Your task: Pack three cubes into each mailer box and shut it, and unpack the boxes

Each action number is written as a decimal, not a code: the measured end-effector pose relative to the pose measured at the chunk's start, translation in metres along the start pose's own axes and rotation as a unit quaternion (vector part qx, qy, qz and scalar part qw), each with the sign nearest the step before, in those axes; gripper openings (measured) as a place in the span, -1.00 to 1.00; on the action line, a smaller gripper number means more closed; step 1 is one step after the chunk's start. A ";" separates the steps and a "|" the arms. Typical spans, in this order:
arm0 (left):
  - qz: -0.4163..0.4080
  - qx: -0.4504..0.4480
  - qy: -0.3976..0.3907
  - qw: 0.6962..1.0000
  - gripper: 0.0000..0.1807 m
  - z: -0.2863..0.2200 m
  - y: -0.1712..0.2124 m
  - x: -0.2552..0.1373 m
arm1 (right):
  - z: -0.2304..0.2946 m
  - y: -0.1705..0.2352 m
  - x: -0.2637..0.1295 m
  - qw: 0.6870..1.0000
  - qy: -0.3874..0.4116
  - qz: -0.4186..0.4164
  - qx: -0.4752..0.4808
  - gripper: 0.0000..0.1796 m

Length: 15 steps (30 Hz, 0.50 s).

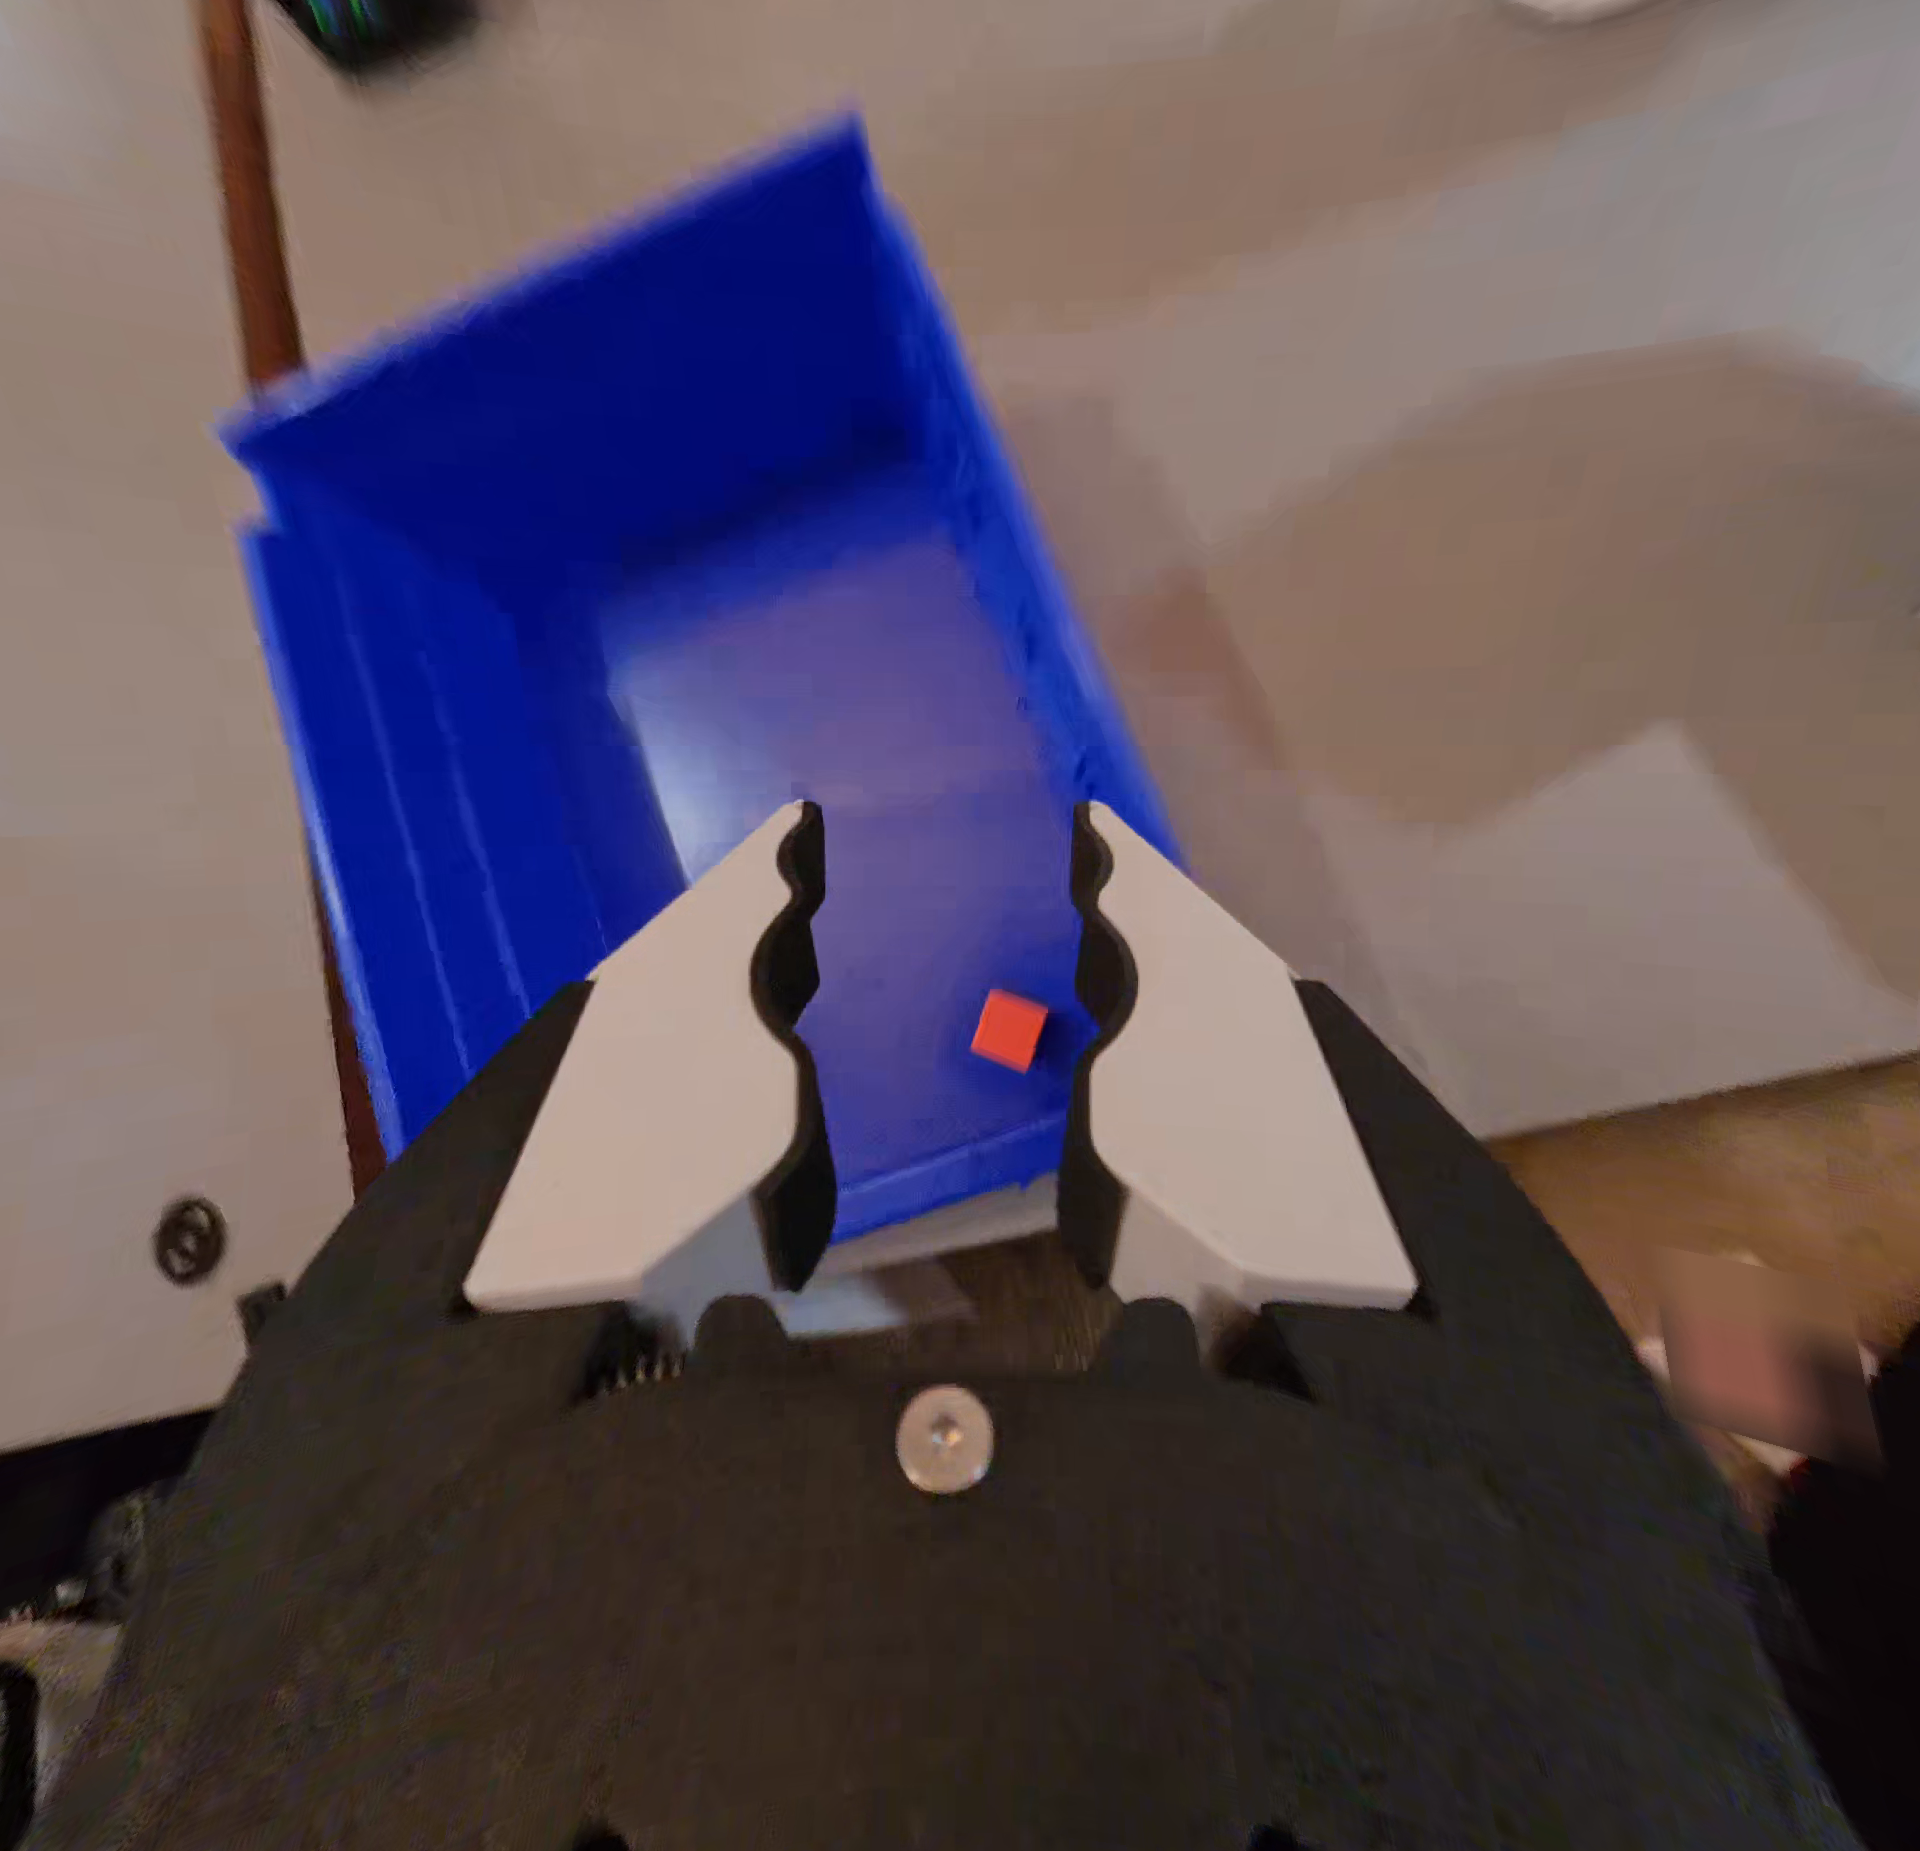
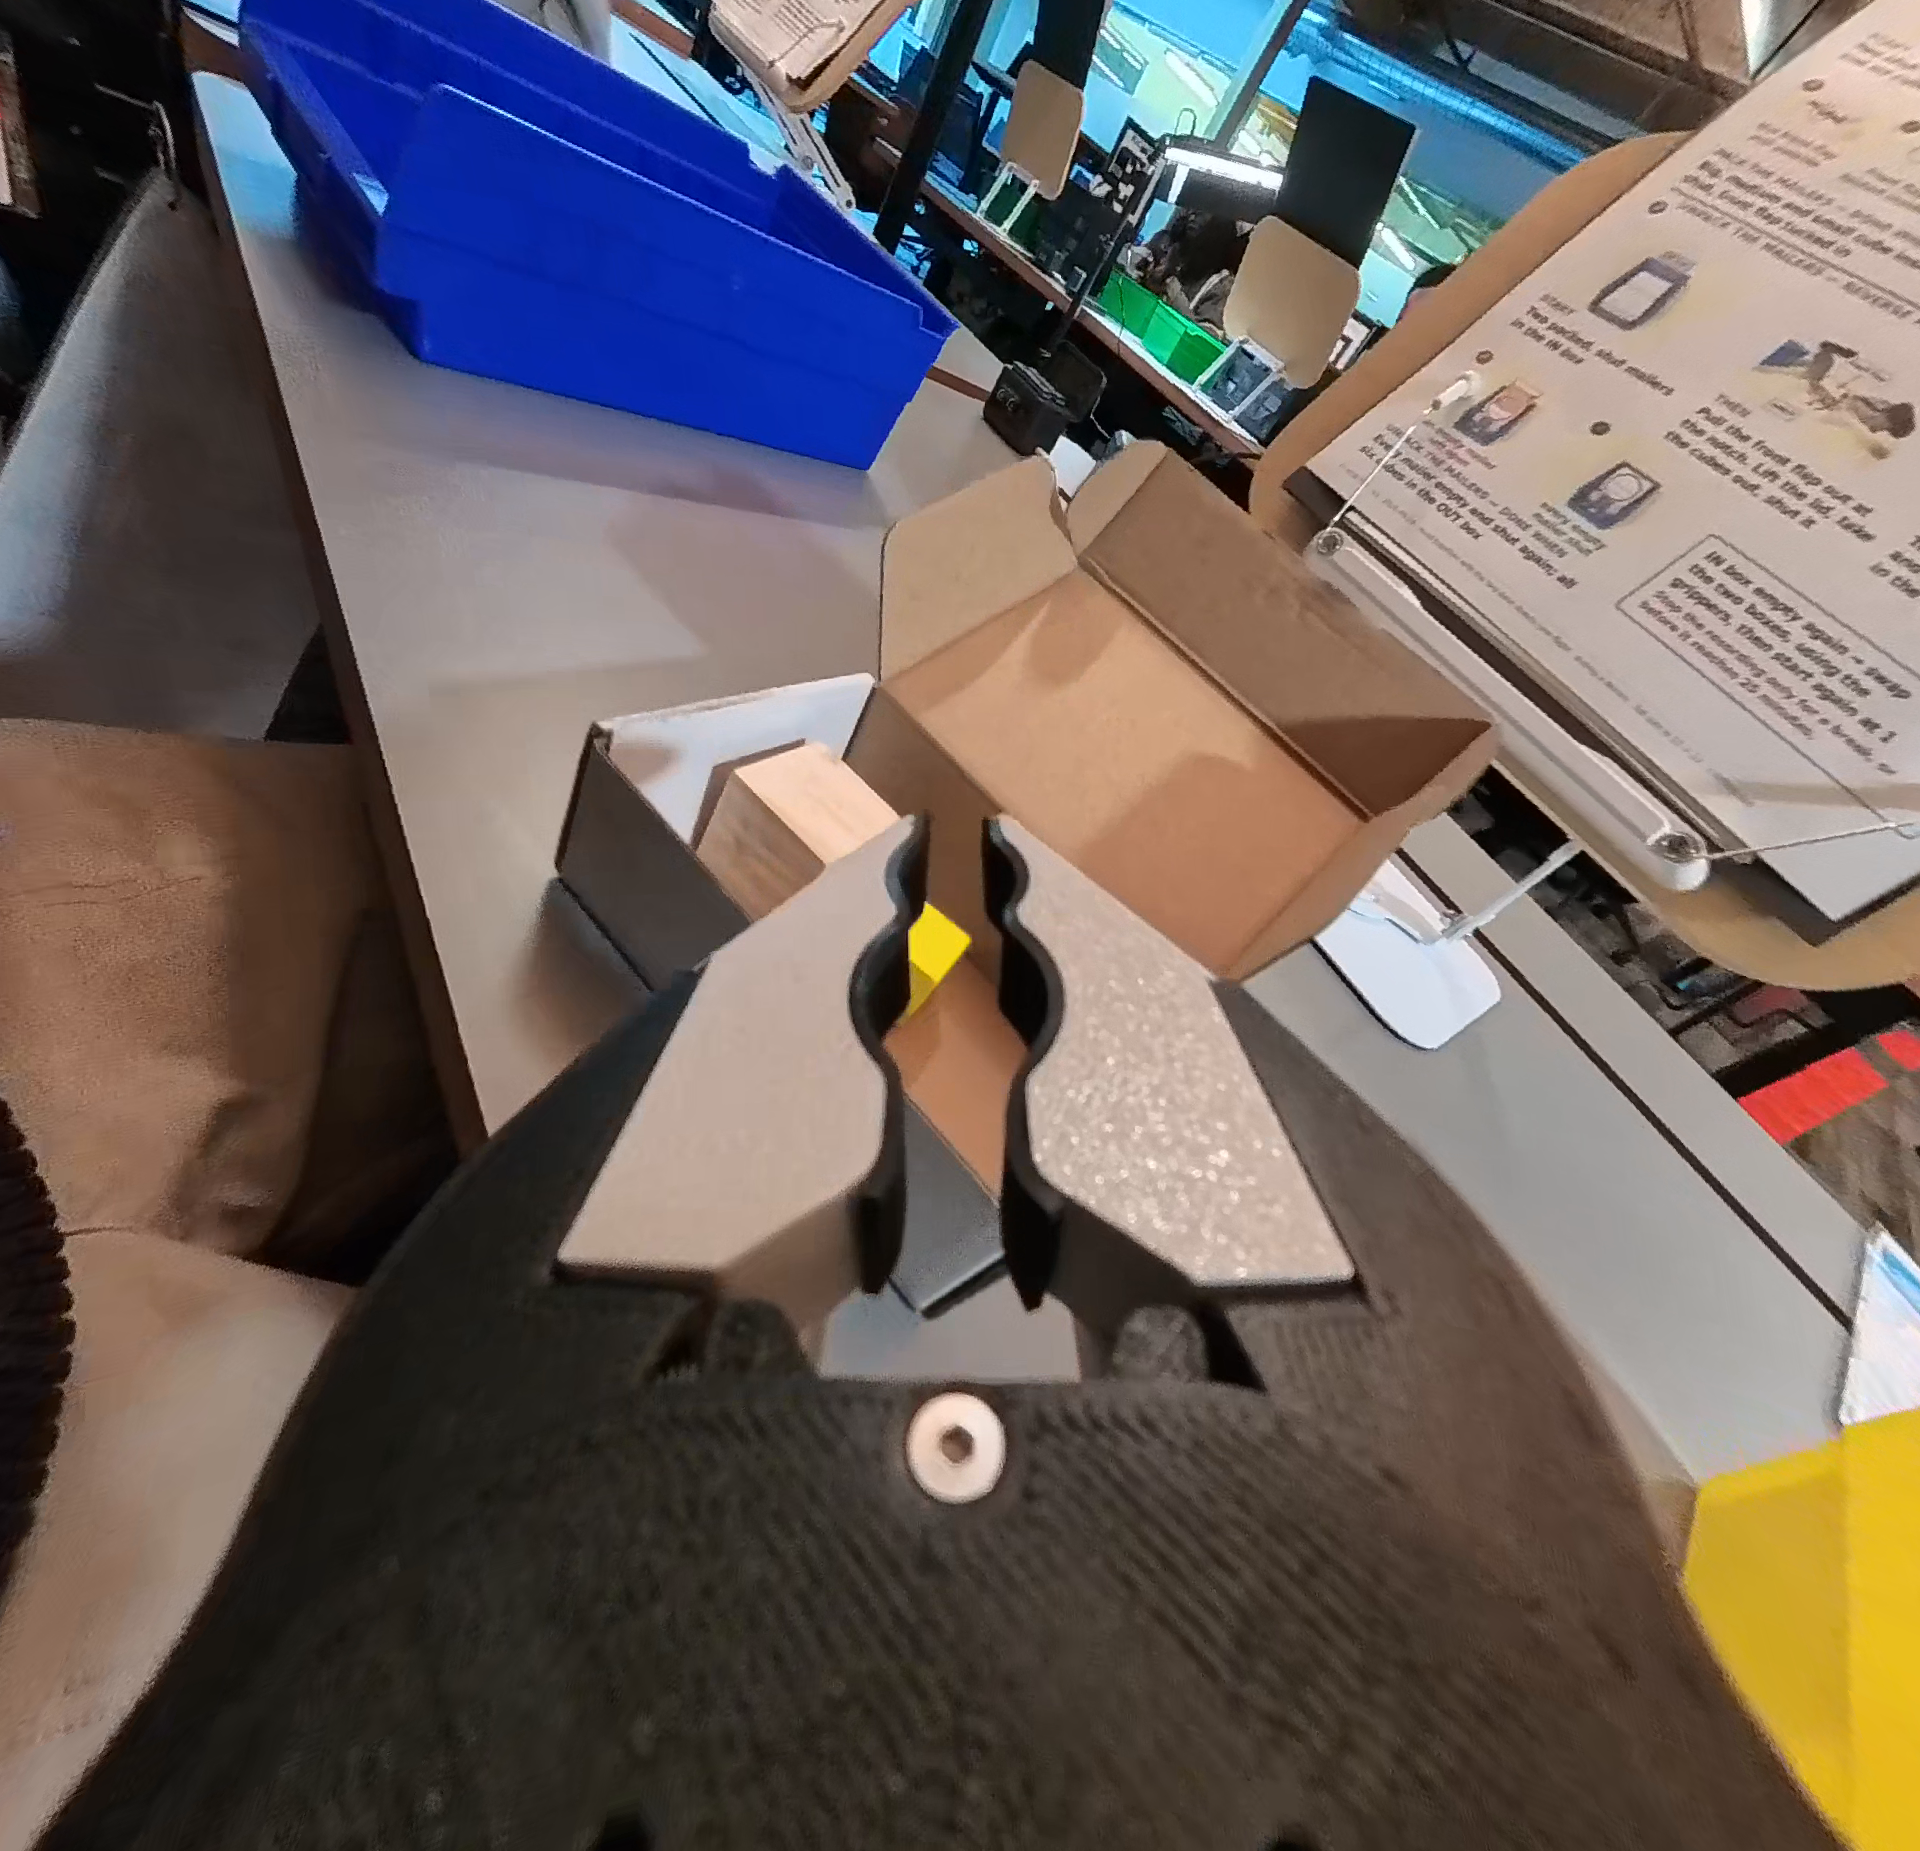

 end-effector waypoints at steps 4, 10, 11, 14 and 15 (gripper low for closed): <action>0.111 -0.031 0.049 0.992 -0.55 0.007 0.053 0.044 | 0.004 -0.002 0.006 1.000 -0.009 -0.002 -0.005 -0.90; 0.233 0.034 0.042 0.971 -0.64 -0.001 0.096 0.062 | 0.004 -0.003 0.007 1.000 -0.011 -0.004 -0.008 -0.91; 0.233 0.032 0.044 0.971 -0.65 -0.002 0.095 0.063 | 0.004 -0.002 0.007 1.000 -0.010 -0.004 -0.007 -0.90; 0.237 0.030 0.055 0.970 -0.74 -0.005 0.095 0.066 | 0.003 -0.001 0.006 1.000 -0.010 -0.003 -0.005 -0.90; 0.238 0.034 0.061 0.969 -0.79 -0.008 0.095 0.066 | 0.003 -0.001 0.006 1.000 -0.010 -0.004 -0.005 -0.91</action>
Point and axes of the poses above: each gripper's, where its closed fingertips meet, x out along the fingers, y out of its underside, z = x × y across the jaws, the point moved 3 cm from there along -x, back along the fingers, and after that the axes turned 3 degrees about -y, right-handed, at the moved point
